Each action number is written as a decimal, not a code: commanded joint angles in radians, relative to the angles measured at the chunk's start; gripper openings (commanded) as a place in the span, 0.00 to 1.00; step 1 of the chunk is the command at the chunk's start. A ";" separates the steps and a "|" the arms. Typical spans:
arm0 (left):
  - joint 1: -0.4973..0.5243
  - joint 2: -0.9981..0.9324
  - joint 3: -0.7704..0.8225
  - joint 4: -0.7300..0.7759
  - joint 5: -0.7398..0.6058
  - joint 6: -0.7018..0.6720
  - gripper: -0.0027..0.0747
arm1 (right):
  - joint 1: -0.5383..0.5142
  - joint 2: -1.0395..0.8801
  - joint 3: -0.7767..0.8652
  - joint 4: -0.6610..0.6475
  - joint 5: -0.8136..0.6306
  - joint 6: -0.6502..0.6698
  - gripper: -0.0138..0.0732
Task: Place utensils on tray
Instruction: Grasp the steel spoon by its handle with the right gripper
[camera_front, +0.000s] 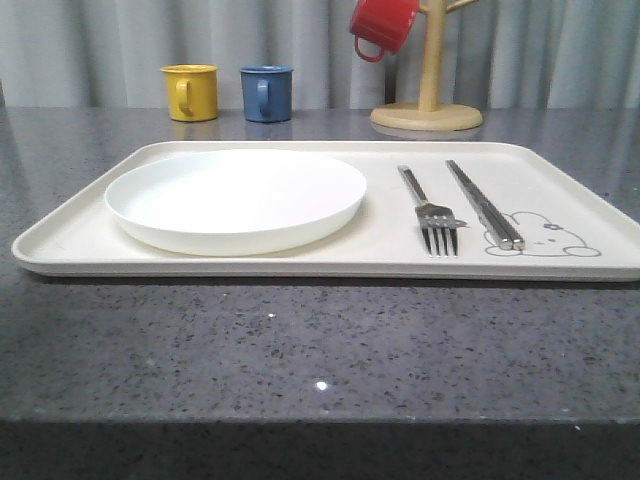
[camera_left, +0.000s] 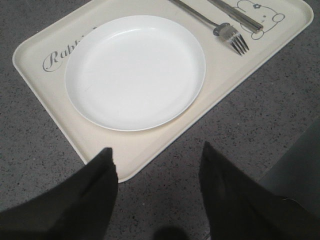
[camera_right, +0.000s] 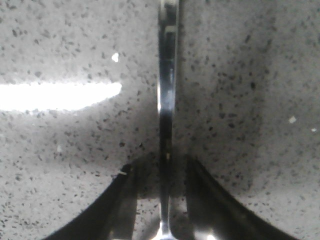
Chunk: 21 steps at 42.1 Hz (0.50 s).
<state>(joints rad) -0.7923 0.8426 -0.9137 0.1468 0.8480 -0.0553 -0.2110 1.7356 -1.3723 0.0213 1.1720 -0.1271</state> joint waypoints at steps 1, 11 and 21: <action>-0.009 -0.004 -0.028 0.007 -0.066 -0.010 0.49 | -0.006 -0.034 -0.026 0.004 -0.001 -0.013 0.38; -0.009 -0.004 -0.028 0.007 -0.066 -0.010 0.49 | -0.006 -0.034 -0.026 0.019 0.011 -0.013 0.17; -0.009 -0.004 -0.028 0.007 -0.066 -0.010 0.49 | -0.006 -0.075 -0.036 0.089 0.043 -0.013 0.17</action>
<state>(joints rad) -0.7923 0.8426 -0.9137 0.1468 0.8480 -0.0553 -0.2142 1.7306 -1.3741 0.0683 1.1963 -0.1292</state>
